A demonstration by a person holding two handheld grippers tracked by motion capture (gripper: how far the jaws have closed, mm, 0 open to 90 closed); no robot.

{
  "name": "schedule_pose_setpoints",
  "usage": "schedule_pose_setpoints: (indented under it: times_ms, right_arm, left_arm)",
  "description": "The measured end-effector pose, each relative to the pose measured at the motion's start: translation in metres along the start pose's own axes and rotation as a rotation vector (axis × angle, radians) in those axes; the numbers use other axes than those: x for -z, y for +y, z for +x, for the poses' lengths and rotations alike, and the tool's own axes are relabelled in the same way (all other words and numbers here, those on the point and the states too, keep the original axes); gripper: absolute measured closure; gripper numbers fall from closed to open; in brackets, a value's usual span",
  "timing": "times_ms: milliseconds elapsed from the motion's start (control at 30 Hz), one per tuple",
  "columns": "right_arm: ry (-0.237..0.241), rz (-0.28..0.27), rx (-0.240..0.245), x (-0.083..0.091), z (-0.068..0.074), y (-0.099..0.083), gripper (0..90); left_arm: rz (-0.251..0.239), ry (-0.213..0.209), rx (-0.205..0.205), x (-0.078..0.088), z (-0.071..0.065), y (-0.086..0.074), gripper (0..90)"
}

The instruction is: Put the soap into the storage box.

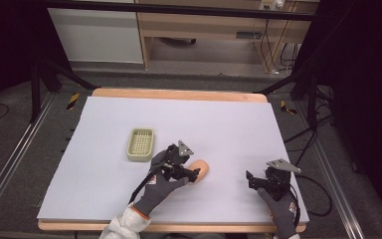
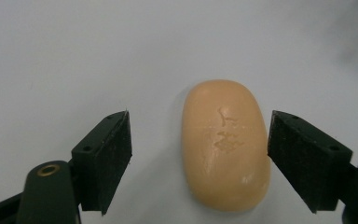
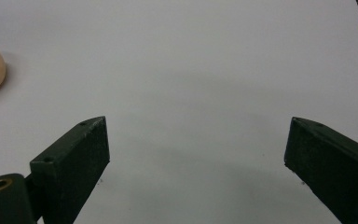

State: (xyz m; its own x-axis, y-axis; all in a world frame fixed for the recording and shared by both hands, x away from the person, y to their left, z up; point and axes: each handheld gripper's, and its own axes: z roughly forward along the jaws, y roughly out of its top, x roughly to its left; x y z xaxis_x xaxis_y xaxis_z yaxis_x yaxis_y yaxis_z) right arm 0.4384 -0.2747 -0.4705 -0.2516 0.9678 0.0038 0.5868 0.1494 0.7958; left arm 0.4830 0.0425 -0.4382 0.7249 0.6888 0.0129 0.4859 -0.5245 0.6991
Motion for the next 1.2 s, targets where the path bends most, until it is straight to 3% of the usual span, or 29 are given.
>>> schedule_pose_setpoints:
  times_ms: [1200]
  right_arm:
    - [0.001,0.011,-0.006,-0.001,0.000,0.000,6.9]
  left_arm:
    - [0.132,-0.023,-0.031,-0.038,-0.011,0.006,18.4]
